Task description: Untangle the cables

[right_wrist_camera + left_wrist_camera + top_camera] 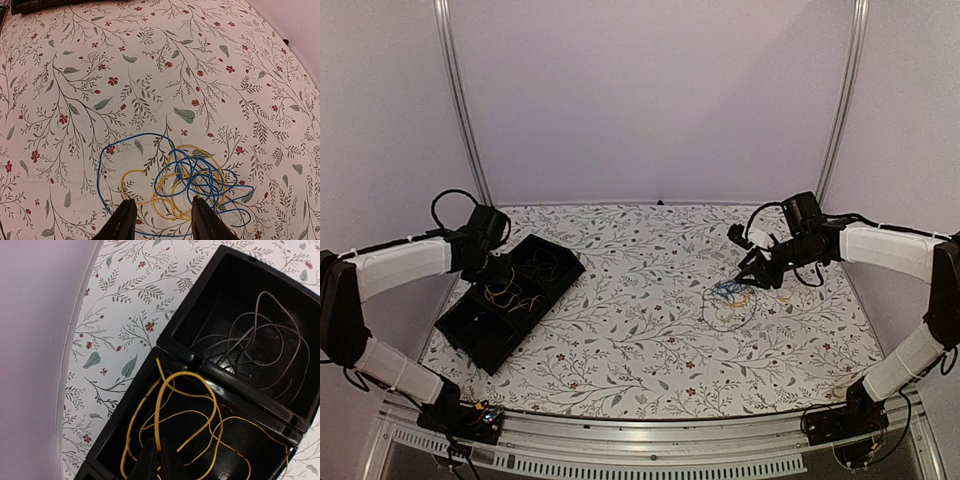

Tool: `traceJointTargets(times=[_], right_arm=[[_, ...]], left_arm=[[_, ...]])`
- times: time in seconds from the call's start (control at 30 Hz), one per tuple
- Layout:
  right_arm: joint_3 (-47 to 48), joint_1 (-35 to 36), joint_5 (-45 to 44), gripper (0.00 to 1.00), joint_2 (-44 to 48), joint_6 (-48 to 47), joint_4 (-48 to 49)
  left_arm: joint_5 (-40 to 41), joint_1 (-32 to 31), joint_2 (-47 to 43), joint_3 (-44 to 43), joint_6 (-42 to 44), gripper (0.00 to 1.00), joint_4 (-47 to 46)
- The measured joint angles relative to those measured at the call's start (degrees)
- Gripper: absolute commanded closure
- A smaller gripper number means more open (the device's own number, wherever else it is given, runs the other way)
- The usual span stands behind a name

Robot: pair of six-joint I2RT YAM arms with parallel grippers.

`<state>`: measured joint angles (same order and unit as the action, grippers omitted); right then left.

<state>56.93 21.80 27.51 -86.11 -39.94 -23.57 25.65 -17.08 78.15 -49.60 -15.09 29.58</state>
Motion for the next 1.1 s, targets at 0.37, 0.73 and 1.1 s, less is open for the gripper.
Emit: traceJointTargets(times=[0.37,0.73,1.1], right_arm=[[0.1,0.0,-0.4,0.57,-1.3,-0.4,-1.4],[0.7,0.0,-0.9,0.57,-2.8,-1.1,-2.4],[0.9,0.1,-1.2,0.57,-3.7,-1.5,-3.5]], left_arm=[[-8.2,2.1,4.3,1.0,-3.8,1.00,-3.3],[-8.2,2.9,-12.3,4.6,-8.5,1.00,0.0],[-9.2,4.3,-1.5,4.6,-9.0,1.00,2.6]])
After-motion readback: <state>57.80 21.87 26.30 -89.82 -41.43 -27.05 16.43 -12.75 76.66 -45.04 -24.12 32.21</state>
